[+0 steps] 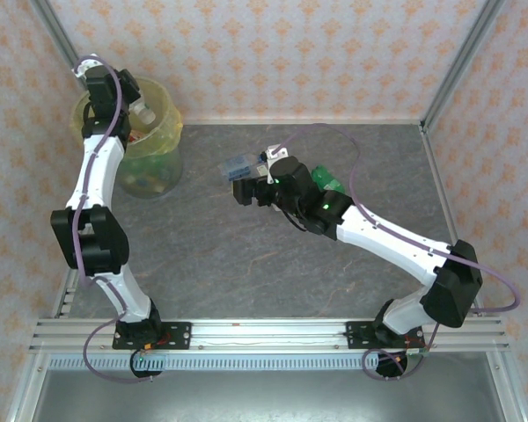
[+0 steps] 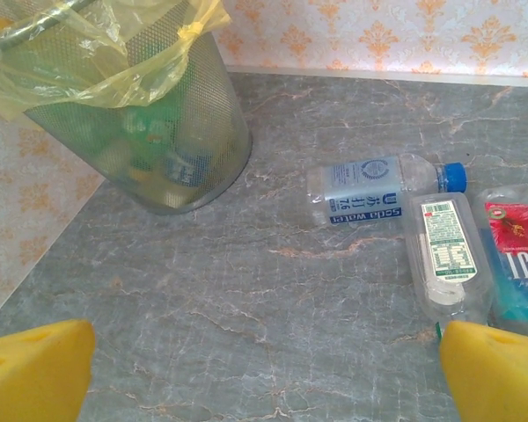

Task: Put the plastic bottles in the bin

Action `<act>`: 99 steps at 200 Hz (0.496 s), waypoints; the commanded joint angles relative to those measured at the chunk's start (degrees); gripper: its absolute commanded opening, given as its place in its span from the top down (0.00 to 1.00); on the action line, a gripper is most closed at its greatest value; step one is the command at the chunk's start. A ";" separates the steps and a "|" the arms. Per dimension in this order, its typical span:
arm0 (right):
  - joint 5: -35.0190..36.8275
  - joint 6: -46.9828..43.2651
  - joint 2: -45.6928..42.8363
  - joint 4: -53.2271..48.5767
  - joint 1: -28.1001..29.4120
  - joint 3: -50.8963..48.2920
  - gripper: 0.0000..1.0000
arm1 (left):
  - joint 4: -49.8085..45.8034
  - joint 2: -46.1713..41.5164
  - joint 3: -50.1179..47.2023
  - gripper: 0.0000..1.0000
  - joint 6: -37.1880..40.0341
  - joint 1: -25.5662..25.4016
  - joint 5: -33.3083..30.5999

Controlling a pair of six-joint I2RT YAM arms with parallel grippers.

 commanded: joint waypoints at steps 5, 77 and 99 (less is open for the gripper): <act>2.26 0.31 -0.26 -0.86 0.17 1.21 0.00 | 6.54 1.16 0.69 0.49 6.78 -1.88 -3.38; 2.09 0.62 0.44 -0.16 0.17 0.64 0.00 | -0.44 1.55 5.64 0.01 6.99 -2.07 -3.33; 1.82 0.17 1.00 -0.20 0.17 1.11 0.00 | -2.01 0.35 6.88 0.01 6.01 -2.06 -4.16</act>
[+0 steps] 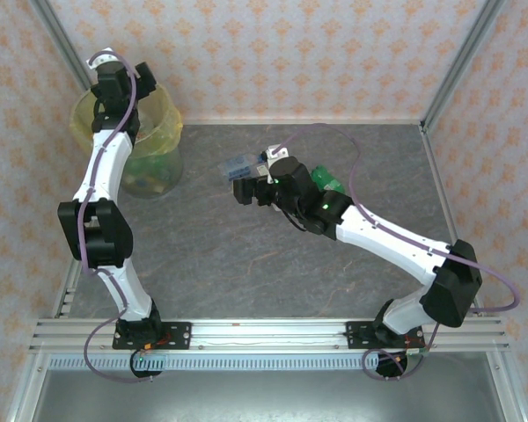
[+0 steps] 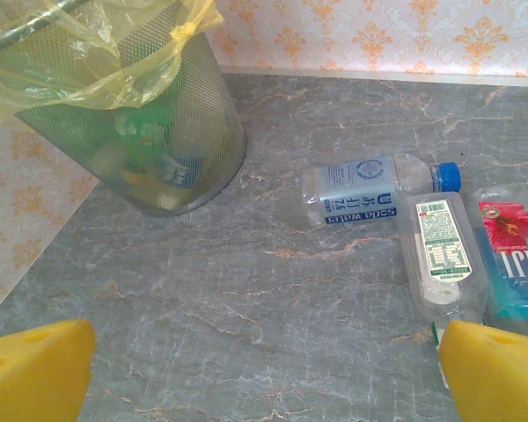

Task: Put the plastic bottles in the bin

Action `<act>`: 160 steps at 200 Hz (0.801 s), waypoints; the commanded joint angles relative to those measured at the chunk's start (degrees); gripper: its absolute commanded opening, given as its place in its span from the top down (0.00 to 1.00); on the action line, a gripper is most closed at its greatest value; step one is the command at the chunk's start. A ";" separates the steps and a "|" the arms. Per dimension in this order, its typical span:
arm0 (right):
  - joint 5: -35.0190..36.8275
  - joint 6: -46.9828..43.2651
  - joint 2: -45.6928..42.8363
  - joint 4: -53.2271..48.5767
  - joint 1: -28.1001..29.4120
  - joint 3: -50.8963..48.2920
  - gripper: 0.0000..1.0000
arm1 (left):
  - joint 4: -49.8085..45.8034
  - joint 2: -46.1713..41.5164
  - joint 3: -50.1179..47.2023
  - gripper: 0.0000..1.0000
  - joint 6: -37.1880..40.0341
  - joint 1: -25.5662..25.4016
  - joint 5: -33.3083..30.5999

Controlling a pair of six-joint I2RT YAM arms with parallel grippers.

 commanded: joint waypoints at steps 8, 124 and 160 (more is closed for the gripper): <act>1.09 -0.07 0.93 -0.18 0.17 1.26 0.00 | -3.20 -2.98 3.47 0.01 -0.17 0.15 -1.74; 5.36 3.86 4.75 -1.11 -2.89 -0.51 0.00 | -7.07 -15.04 -4.91 0.01 -14.49 -0.28 14.72; 1.23 4.76 8.29 0.67 -6.86 -2.30 0.09 | -7.65 -22.28 -12.30 0.05 -16.58 -1.71 19.19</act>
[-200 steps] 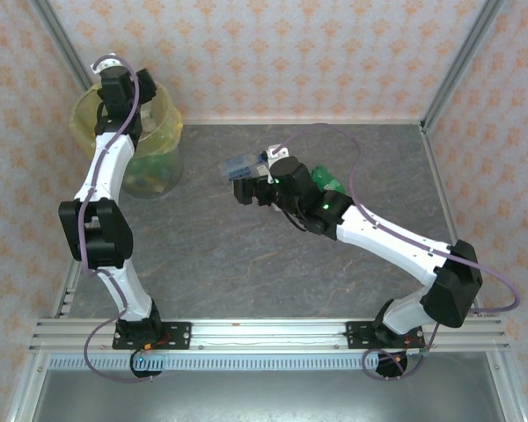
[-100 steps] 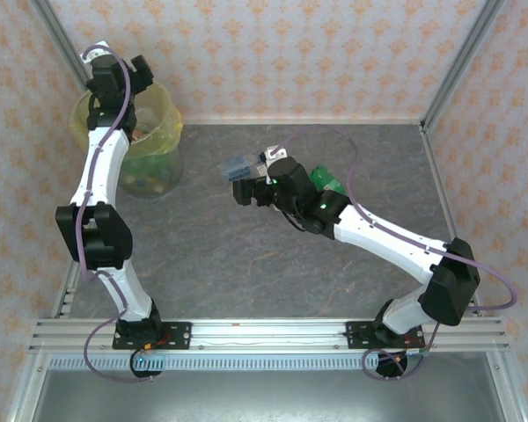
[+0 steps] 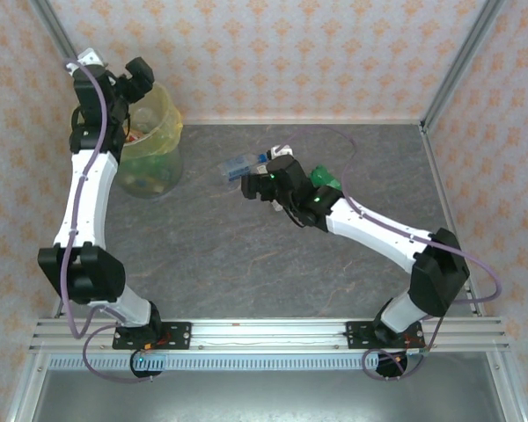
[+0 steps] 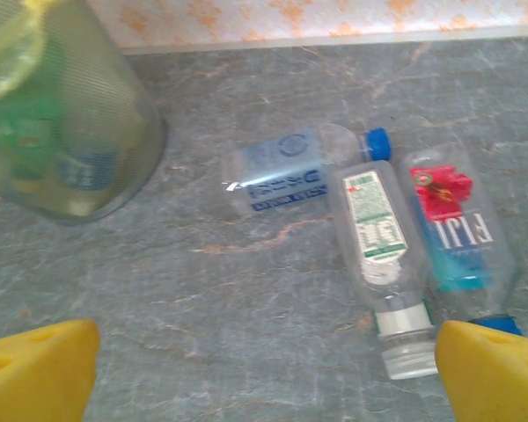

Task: Put the plastic bottles in the bin

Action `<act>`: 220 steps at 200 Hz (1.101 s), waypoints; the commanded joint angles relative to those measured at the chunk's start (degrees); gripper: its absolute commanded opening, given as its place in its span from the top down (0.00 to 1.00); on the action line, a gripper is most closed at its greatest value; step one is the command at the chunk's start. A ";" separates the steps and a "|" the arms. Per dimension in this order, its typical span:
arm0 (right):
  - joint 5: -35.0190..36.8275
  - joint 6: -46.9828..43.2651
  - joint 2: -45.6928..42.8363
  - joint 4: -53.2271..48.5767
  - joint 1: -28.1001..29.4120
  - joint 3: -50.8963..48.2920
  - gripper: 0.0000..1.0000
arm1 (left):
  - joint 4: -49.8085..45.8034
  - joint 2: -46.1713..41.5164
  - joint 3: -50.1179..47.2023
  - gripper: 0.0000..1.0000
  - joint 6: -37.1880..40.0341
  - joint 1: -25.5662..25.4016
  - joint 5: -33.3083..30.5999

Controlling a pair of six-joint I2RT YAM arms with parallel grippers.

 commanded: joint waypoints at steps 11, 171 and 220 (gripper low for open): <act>-1.74 1.40 3.93 1.00 -3.26 -1.81 0.12 | -1.56 -5.74 -4.62 0.05 -2.69 -1.83 6.10; -6.79 -0.57 22.86 2.65 -8.77 2.39 0.30 | -17.39 -20.06 -10.14 0.07 0.38 -10.07 2.91; -7.55 -1.77 24.69 4.03 -8.71 2.38 0.34 | -17.62 -21.12 -10.93 0.07 0.12 -10.08 2.76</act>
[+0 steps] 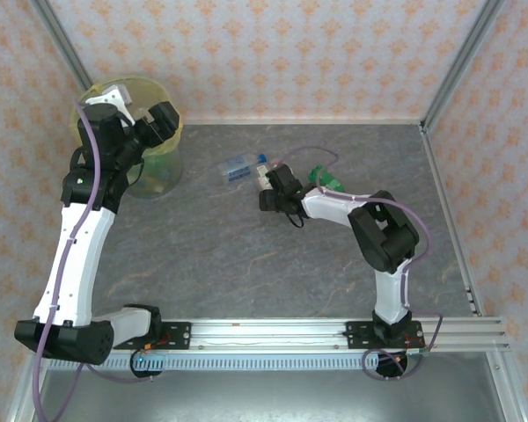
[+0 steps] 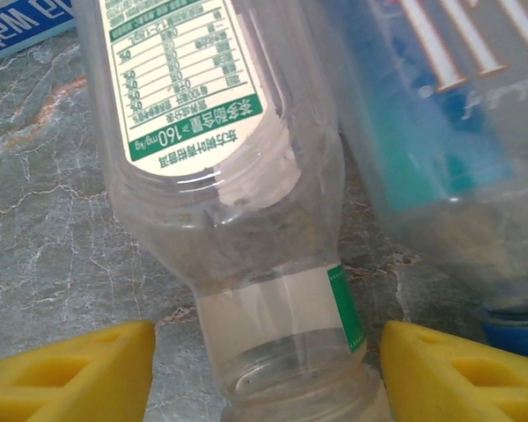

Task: Put the plastic bottles in the bin

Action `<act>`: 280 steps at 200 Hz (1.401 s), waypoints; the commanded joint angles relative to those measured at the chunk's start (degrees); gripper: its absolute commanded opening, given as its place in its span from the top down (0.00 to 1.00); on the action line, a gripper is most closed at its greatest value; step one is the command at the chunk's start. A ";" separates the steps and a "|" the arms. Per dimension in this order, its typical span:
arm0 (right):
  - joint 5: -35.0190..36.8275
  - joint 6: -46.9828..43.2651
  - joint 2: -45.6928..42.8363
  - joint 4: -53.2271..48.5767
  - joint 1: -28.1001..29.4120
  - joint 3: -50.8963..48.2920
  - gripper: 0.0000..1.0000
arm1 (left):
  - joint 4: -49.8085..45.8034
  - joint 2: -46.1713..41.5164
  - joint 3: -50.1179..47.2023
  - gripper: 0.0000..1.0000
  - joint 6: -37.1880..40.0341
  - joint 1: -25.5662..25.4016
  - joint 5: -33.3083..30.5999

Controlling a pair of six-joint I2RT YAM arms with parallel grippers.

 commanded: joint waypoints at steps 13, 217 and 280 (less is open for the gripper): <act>0.15 -2.11 2.37 1.08 -0.38 2.52 0.38 | -1.10 -1.47 -0.49 0.07 0.18 -0.43 -0.26; 8.65 -6.64 -25.25 3.55 9.66 -5.44 0.64 | 14.72 1.86 -7.66 0.16 -13.35 -3.43 12.90; 7.22 -8.53 -31.15 4.28 11.70 -5.39 0.64 | 20.34 6.23 -9.42 0.19 -14.97 -8.54 22.54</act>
